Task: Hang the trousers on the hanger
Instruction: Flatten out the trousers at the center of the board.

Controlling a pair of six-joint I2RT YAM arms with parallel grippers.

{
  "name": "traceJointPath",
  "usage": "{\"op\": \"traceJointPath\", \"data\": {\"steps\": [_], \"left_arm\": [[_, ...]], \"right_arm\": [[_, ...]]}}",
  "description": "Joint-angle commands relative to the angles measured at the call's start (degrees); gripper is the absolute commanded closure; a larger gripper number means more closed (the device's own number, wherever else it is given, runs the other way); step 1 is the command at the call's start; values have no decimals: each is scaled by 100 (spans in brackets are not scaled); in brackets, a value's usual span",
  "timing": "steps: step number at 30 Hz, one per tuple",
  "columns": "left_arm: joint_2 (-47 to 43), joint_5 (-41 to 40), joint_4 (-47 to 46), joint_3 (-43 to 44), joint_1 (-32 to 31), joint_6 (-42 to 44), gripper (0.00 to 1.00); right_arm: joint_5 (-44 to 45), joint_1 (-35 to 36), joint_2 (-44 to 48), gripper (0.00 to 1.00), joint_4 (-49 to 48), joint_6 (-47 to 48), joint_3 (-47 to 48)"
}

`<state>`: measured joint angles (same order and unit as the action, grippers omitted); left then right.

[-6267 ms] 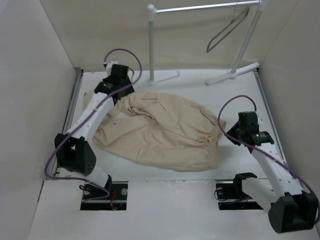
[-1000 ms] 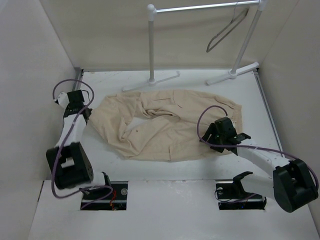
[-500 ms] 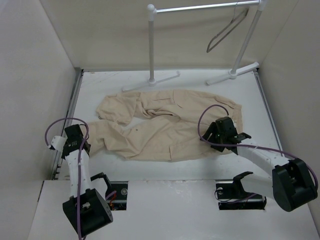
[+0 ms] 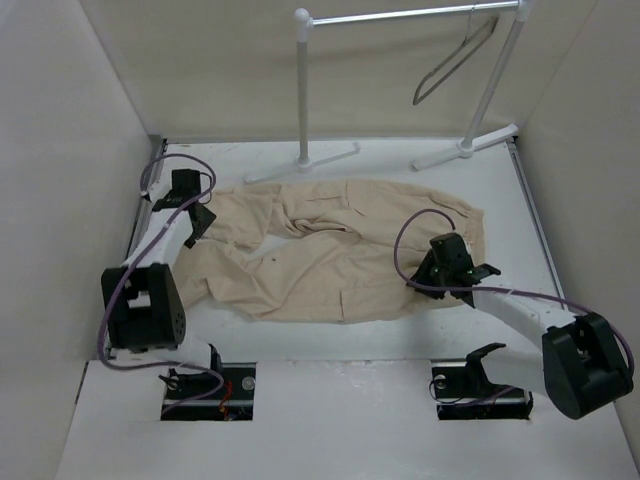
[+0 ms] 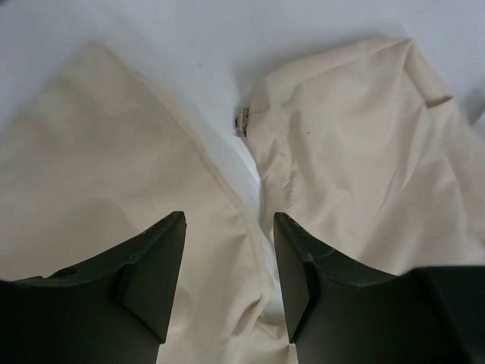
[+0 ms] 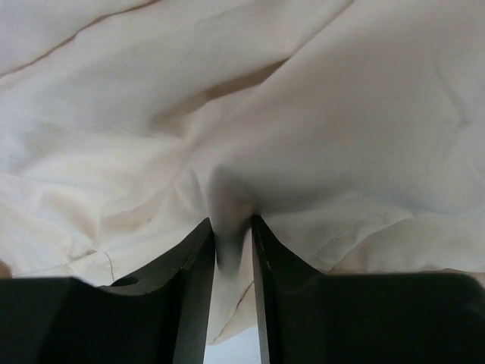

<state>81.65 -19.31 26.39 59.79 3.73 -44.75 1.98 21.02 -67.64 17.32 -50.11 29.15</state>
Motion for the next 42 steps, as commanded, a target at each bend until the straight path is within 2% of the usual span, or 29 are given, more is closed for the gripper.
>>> {"op": "traceJointPath", "data": {"steps": [1,4,7,11,14,18,20,23,28,32,36,37,40,42], "left_arm": [[850,340,-90,515,80,203,52],[1545,533,-134,937,203,344,51],[2029,639,-204,1262,221,432,52],[2592,674,-362,1596,282,415,55],[2839,788,-503,1781,343,415,62],[3111,990,-495,2045,528,450,86],[3217,1043,-469,2194,703,459,94],[3349,1148,-390,2737,967,450,97],[3963,1228,207,4599,1152,538,97],[4455,1281,437,5568,1170,538,96],[4825,1053,630,5930,1231,757,91],[4886,948,717,5974,1232,888,86],[4634,684,684,5686,1162,1231,60],[4169,508,421,5177,1004,1346,50]], "right_arm": [[-4,-14,13,63,-177,141,328],[-13,3,101,43,-133,185,364],[13,3,172,36,-71,203,329],[-4,-5,294,35,-54,203,197],[4,-32,374,35,34,194,170],[92,-93,392,35,122,151,153],[110,-163,392,34,140,150,144],[136,-295,365,32,175,142,144],[154,-647,374,31,289,141,100],[320,-744,488,29,517,168,161],[479,-858,742,25,816,177,249],[488,-902,821,24,878,177,293],[479,-1068,998,21,1089,238,626],[479,-1148,989,21,1185,361,968]]}}
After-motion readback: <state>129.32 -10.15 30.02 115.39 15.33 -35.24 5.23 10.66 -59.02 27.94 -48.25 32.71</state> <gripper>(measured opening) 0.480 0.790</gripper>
